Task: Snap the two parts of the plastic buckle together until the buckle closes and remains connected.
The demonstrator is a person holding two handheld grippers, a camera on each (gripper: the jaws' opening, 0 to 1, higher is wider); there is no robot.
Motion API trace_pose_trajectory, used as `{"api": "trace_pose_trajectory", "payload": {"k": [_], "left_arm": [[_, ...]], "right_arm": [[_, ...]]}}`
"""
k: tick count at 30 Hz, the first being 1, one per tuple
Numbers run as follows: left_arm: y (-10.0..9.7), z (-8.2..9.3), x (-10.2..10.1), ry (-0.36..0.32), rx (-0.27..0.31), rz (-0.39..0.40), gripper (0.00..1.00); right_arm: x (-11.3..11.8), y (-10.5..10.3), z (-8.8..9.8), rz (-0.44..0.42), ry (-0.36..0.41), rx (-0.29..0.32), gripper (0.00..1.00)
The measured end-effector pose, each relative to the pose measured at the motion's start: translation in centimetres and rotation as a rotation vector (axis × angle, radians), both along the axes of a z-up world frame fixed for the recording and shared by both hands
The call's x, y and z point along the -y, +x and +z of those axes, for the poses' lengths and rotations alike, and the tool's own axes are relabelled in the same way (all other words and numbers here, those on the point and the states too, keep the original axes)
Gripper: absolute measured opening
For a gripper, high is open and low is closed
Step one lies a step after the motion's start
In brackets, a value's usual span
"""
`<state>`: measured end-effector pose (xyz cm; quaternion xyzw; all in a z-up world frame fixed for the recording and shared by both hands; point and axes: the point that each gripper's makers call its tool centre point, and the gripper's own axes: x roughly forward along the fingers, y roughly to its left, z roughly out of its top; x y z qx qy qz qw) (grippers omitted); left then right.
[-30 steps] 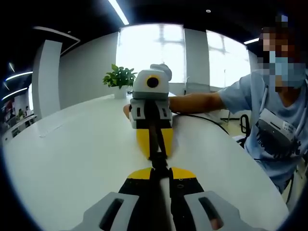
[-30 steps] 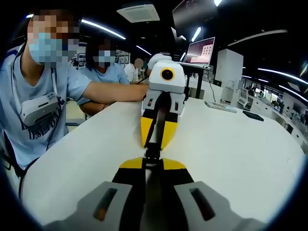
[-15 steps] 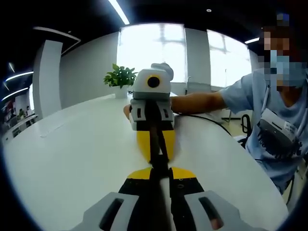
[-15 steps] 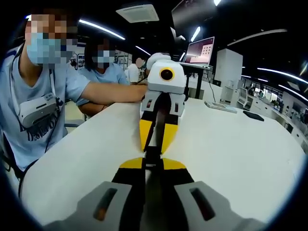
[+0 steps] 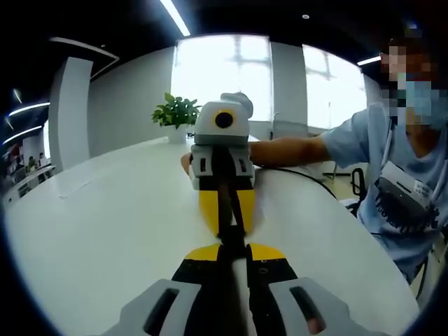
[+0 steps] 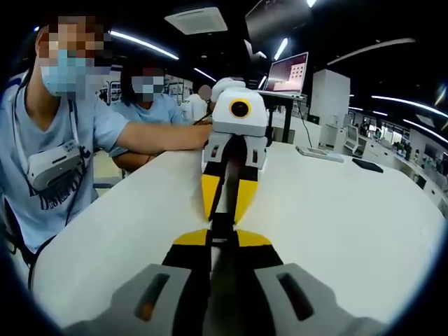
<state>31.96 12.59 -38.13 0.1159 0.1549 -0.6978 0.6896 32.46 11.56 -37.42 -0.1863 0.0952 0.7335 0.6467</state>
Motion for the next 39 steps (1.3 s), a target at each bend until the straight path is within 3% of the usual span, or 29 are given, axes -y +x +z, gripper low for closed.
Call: {"api": "trace_pose_trajectory", "payload": {"k": [12, 39], "left_arm": [[0.8, 0.2, -0.4, -0.003, -0.007, 0.004, 0.11], [-1.1, -0.3, 1.0, -0.010, -0.026, 0.012, 0.11]], "right_arm": [[0.0, 0.3, 0.1, -0.014, 0.002, -0.028, 0.12], [-0.1, 0.1, 0.2, -0.024, 0.002, -0.055, 0.12]]}}
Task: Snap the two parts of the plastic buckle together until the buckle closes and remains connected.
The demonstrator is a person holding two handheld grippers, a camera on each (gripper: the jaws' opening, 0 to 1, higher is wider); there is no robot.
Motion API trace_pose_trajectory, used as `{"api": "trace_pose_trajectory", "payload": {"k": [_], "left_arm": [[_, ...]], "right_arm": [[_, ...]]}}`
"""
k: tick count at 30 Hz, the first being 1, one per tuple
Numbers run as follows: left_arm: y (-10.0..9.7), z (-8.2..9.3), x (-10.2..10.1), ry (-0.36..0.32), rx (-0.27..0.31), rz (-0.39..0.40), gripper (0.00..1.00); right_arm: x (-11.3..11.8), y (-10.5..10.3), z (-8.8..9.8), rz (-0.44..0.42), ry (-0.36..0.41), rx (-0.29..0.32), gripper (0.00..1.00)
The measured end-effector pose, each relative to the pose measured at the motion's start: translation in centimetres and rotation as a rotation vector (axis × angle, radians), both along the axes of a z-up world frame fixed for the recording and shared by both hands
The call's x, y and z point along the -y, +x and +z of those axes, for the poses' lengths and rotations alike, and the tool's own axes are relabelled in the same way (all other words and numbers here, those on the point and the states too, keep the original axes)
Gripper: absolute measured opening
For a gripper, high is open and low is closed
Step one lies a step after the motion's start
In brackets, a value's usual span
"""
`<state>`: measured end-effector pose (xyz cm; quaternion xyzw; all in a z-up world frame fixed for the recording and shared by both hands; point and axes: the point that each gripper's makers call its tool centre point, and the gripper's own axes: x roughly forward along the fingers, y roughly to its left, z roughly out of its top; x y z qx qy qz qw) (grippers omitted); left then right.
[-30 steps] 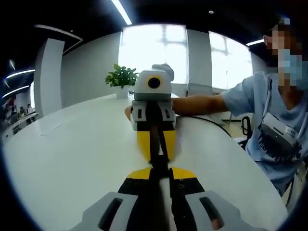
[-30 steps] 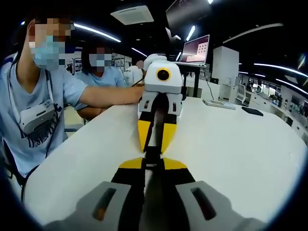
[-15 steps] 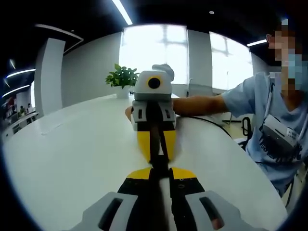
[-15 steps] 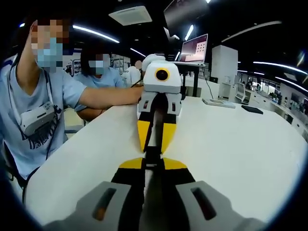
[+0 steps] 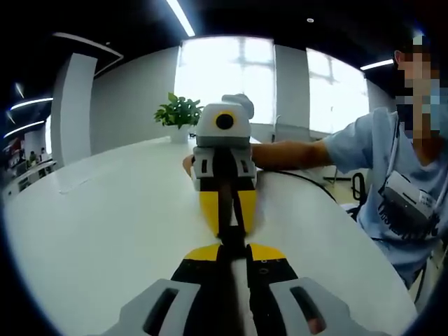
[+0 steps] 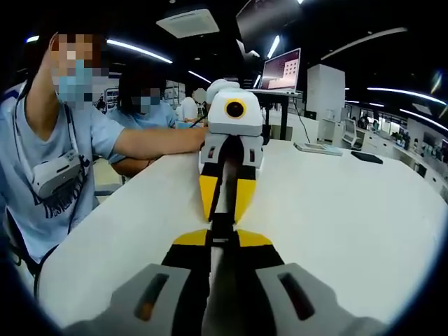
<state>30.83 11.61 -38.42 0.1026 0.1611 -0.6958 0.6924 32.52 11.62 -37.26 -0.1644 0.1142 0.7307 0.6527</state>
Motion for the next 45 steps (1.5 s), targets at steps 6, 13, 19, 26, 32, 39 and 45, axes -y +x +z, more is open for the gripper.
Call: {"api": "trace_pose_trajectory", "payload": {"k": [6, 13, 19, 26, 32, 39, 45], "left_arm": [[0.3, 0.0, -0.1, -0.001, 0.000, 0.001, 0.11], [0.6, 0.1, -0.4, -0.006, -0.020, 0.007, 0.11], [0.8, 0.1, -0.4, -0.006, -0.020, 0.009, 0.11], [0.8, 0.1, -0.4, -0.005, -0.019, 0.004, 0.11], [0.8, 0.2, -0.5, -0.010, -0.021, 0.005, 0.11], [0.9, 0.1, -0.5, -0.006, -0.022, 0.008, 0.11], [1.1, 0.2, -0.5, -0.008, -0.021, 0.025, 0.11]], "right_arm": [[0.0, 0.1, 0.0, -0.002, 0.000, -0.006, 0.12], [0.0, 0.2, -0.1, -0.010, -0.001, -0.015, 0.12], [0.0, 0.4, -0.1, -0.026, -0.004, -0.030, 0.12], [0.1, 0.5, -0.1, -0.027, -0.007, -0.040, 0.13], [0.3, 0.6, 0.0, -0.024, -0.008, -0.040, 0.13], [0.3, 0.6, -0.1, -0.020, -0.004, -0.007, 0.12], [0.4, 0.7, -0.1, -0.022, -0.004, 0.007, 0.12]]}}
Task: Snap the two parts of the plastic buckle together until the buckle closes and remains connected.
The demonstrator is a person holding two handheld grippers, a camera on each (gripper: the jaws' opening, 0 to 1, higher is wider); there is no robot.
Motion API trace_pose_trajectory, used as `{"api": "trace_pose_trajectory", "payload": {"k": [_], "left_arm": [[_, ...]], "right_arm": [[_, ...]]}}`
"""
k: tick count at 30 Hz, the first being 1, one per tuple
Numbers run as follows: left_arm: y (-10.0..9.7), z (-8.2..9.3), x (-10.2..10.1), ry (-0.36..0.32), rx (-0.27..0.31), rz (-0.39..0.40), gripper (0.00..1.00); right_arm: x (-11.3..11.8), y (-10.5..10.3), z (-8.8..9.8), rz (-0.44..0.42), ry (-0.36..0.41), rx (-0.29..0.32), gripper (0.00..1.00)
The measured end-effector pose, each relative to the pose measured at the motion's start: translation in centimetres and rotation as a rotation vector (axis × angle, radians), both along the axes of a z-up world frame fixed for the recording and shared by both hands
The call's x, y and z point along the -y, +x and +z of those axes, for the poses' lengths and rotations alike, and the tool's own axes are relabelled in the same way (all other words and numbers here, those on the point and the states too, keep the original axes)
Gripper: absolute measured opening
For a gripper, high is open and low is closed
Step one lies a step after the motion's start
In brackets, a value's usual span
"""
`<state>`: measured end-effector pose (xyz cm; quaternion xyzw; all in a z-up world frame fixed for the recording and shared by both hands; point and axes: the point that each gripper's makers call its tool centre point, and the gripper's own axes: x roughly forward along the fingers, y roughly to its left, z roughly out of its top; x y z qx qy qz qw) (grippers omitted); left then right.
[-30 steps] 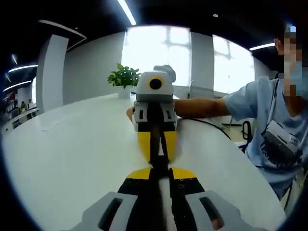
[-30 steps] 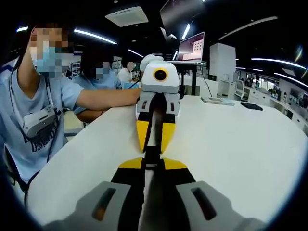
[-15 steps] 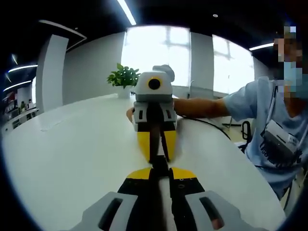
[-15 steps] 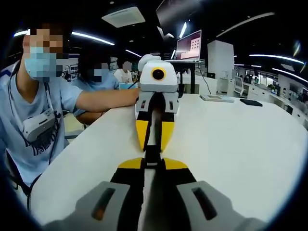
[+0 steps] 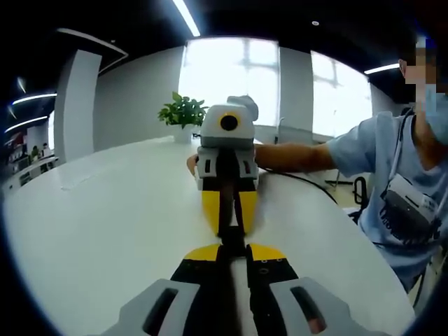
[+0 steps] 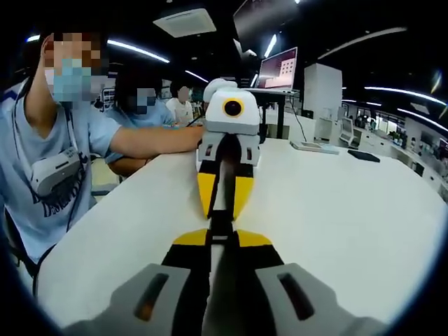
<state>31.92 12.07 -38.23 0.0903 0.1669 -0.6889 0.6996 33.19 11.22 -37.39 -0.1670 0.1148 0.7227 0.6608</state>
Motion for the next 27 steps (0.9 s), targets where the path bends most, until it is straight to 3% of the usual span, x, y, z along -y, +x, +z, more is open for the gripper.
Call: {"api": "trace_pose_trajectory", "payload": {"k": [3, 9, 13, 18, 22, 25, 27], "left_arm": [[0.3, 0.7, -0.1, -0.034, 0.002, 0.015, 0.12], [1.1, 3.2, -0.3, -0.167, -0.001, 0.052, 0.21], [2.5, 5.8, -1.1, -0.302, -0.001, 0.114, 0.25], [4.0, 8.1, -1.9, -0.426, 0.024, 0.188, 0.42], [4.6, 9.0, -2.2, -0.476, 0.034, 0.222, 0.59], [5.1, 9.5, -2.1, -0.502, 0.048, 0.249, 0.66], [5.8, 9.9, -2.4, -0.510, 0.124, 0.290, 0.63]], "right_arm": [[0.1, 0.2, 0.0, -0.010, 0.004, -0.002, 0.12], [0.4, 1.6, 0.3, -0.057, 0.024, -0.015, 0.12], [0.4, 2.2, 0.0, -0.080, 0.013, -0.010, 0.12], [0.6, 3.9, -0.2, -0.112, 0.009, -0.008, 0.12], [0.7, 5.5, -0.1, -0.139, 0.012, -0.010, 0.12], [1.1, 6.9, -0.1, -0.164, 0.015, -0.005, 0.12], [1.3, 7.7, -0.1, -0.176, 0.017, 0.000, 0.12]]}}
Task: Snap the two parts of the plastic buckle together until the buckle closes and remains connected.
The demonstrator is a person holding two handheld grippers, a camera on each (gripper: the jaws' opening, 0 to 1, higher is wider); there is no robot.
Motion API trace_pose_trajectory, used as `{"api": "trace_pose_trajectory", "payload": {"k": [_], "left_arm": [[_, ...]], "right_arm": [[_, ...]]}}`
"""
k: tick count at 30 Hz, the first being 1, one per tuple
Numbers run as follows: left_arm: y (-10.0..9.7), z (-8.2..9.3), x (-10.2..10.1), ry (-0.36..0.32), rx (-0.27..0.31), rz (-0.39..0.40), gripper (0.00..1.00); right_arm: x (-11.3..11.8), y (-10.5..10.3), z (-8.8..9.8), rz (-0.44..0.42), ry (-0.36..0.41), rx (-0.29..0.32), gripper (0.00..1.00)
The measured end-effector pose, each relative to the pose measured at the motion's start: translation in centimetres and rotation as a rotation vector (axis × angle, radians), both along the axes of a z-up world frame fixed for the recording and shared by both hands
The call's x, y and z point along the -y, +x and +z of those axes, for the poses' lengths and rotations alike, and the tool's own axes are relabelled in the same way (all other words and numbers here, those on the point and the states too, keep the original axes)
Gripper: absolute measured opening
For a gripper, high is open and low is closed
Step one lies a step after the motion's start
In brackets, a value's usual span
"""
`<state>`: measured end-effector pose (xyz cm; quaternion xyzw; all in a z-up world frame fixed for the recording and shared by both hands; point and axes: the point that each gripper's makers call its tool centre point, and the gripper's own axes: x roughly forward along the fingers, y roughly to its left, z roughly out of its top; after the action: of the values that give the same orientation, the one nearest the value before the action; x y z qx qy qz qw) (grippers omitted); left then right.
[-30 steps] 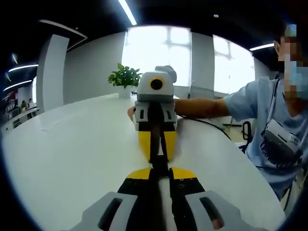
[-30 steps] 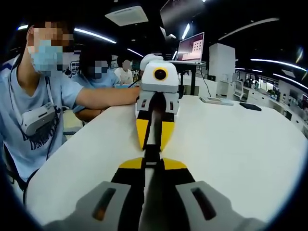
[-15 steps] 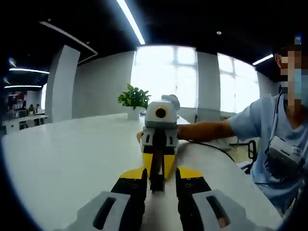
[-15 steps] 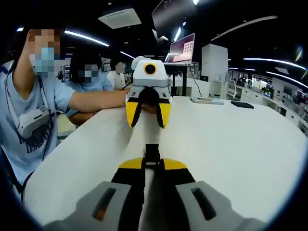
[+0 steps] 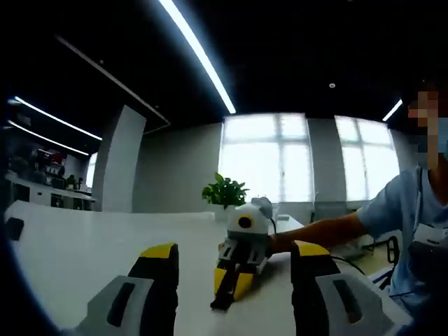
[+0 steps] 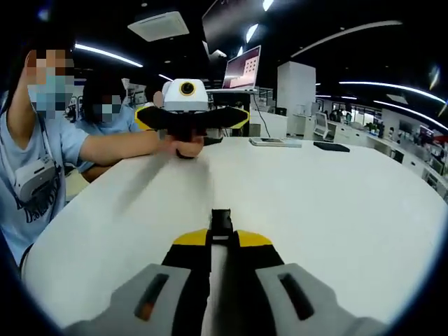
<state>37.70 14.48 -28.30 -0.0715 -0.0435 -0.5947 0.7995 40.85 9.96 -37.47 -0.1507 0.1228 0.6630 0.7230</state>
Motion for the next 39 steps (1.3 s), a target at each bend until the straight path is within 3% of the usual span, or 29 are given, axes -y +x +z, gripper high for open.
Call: {"api": "trace_pose_trajectory", "payload": {"k": [10, 18, 39], "left_arm": [[1.9, 2.2, -1.1, -0.120, -0.045, 0.033, 0.87], [2.2, 3.0, -1.4, -0.174, -0.065, 0.045, 0.96], [2.3, 4.0, -2.3, -0.264, -0.082, 0.069, 0.99]], "right_arm": [[0.7, 2.6, 0.3, -0.052, 0.018, 0.014, 0.12], [1.2, 5.0, 0.1, -0.094, 0.001, 0.017, 0.12], [1.8, 7.4, 0.0, -0.159, 0.001, 0.019, 0.12]]}}
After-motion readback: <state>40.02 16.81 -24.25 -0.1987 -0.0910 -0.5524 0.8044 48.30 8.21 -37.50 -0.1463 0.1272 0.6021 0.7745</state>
